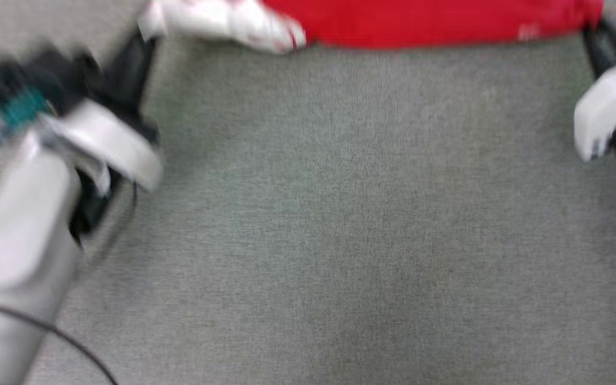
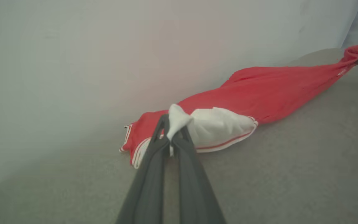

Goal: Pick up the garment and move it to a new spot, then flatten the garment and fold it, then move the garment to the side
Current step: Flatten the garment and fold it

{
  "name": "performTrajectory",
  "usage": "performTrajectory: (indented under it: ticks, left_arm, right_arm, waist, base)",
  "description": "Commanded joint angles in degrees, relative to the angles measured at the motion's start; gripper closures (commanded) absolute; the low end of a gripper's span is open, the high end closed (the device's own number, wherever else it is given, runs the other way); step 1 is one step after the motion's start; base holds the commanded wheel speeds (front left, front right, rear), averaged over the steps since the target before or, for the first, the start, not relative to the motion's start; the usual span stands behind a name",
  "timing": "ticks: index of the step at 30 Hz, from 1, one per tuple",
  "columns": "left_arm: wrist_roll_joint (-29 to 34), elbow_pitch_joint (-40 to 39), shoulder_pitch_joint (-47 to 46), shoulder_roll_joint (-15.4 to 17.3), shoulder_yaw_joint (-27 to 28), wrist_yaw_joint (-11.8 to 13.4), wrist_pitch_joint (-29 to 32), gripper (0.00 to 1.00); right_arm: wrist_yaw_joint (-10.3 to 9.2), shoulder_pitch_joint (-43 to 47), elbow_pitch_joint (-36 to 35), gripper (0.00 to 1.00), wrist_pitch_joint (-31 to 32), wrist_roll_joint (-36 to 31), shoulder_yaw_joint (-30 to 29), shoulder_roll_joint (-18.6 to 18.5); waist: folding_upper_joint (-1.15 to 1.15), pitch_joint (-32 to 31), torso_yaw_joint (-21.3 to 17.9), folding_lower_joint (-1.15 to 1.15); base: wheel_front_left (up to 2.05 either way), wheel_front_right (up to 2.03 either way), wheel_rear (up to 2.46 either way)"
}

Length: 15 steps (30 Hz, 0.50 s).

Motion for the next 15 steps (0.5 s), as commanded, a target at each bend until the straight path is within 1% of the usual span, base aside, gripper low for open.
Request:
performTrajectory:
  ticks: [1, 3, 9, 15]
  left_arm:
    - [0.0, -0.4, 3.0, 0.0, -0.2, 0.0, -0.2, 1.00]
    - [-0.4, -0.8, 8.7, -0.1, -1.2, 0.0, -0.2, 1.00]
    - [-3.5, -2.8, 22.3, 2.7, -3.8, 0.1, 1.0, 1.00]
    - [-6.3, -8.6, 33.1, 6.4, -5.2, 1.9, 4.7, 1.00]
  right_arm:
    - [-0.10, 2.0, 0.2, 1.00, -0.2, 1.4, 0.4, -1.1]
    - [-0.09, 5.7, 0.0, 1.00, -0.2, 4.1, 1.7, -2.0]
    - [-0.10, 15.0, -1.3, 1.00, 0.6, 10.1, 4.1, -4.8]
    - [-0.10, 22.9, -4.6, 1.00, 1.0, 13.9, 4.9, -7.4]
  waist:
    - [0.00, -4.1, 0.9, 0.00]
    - [0.00, -6.4, 1.1, 0.00]
    - [0.00, -12.3, 1.0, 0.00]
    - [0.00, -17.2, 1.1, 0.00]
  base:
    - [0.00, 0.00, 0.00]
    - [0.00, 0.00, 0.00]
    - [0.00, 0.00, 0.00]
    - [0.00, 0.00, 0.00]
